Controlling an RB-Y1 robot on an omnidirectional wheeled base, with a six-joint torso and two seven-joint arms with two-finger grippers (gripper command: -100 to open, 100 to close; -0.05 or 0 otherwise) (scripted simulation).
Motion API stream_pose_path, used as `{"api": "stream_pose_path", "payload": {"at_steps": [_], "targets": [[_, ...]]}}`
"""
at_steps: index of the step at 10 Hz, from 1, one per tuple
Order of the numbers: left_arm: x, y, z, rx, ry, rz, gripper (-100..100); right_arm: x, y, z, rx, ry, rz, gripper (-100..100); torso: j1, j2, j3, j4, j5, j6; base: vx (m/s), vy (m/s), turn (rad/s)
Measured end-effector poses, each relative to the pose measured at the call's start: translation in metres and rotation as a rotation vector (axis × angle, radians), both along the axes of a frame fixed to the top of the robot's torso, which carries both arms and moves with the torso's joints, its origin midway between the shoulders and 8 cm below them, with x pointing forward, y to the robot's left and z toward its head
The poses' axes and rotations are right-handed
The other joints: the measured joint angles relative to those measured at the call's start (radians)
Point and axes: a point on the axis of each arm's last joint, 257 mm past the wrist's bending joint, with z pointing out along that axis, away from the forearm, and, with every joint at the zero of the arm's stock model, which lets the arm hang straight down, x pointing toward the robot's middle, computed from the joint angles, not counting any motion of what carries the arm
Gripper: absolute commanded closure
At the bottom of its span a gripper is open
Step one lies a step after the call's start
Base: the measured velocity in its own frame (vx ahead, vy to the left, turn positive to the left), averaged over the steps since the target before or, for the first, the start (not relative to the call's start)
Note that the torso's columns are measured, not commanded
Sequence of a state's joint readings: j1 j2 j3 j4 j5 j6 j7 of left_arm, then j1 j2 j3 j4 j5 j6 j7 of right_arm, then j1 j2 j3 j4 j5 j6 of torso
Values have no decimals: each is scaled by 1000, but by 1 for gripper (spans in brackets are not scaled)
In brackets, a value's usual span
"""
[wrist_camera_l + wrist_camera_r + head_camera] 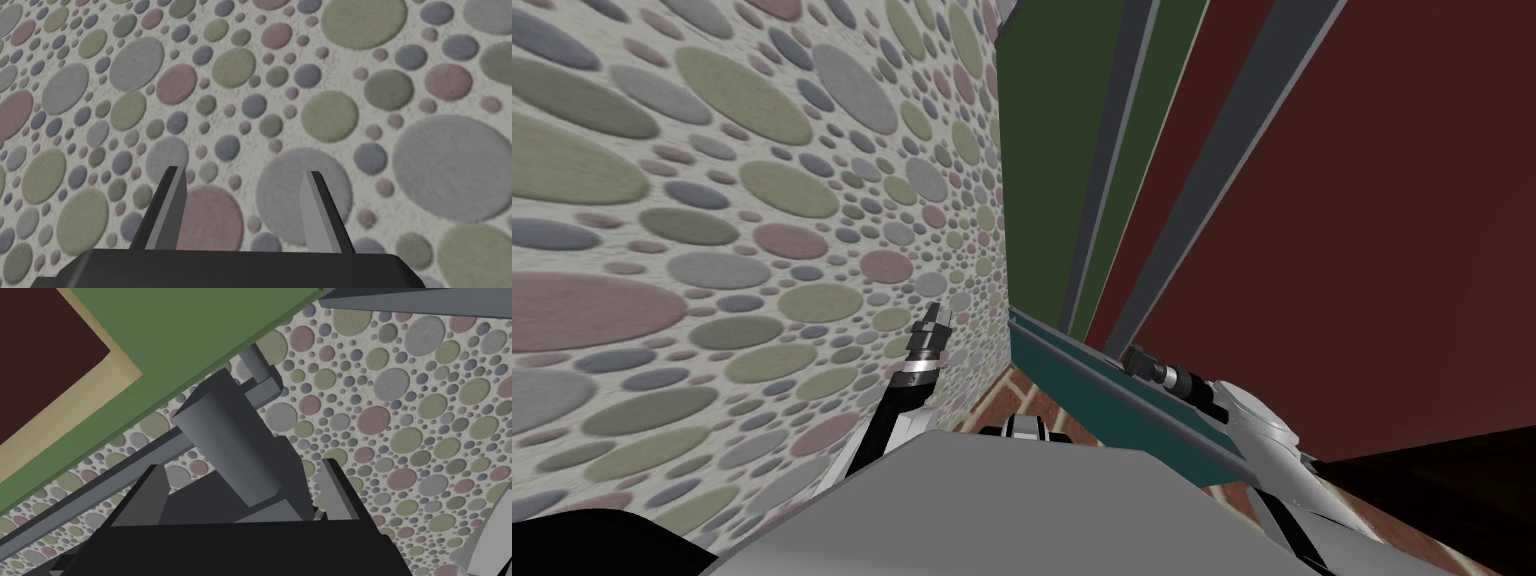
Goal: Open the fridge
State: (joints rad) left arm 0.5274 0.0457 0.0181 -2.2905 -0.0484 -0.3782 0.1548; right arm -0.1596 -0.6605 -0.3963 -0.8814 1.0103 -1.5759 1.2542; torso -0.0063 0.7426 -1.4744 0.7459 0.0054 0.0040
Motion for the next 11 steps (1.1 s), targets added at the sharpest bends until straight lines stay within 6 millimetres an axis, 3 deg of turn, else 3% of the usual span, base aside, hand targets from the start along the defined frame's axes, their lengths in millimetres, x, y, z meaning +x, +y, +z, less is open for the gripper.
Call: {"api": "stream_pose_path", "payload": {"at_steps": [7, 9, 11], "targets": [[0, 0, 0, 0, 0, 0, 0, 23, 40, -8, -29, -2, 24, 100, -4, -8, -4, 0, -1, 1, -16, -54, -30], [0, 0, 0, 0, 0, 0, 0, 31, 64, -7, -30, -10, 54, 100, -10, -4, -2, 3, -2, -1, -21, -89, -10], [0, 0, 0, 0, 0, 0, 0, 35, 70, -9, -35, -12, 42, 100, -6, -9, -5, 1, -1, 1, -14, -53, -28]]}}
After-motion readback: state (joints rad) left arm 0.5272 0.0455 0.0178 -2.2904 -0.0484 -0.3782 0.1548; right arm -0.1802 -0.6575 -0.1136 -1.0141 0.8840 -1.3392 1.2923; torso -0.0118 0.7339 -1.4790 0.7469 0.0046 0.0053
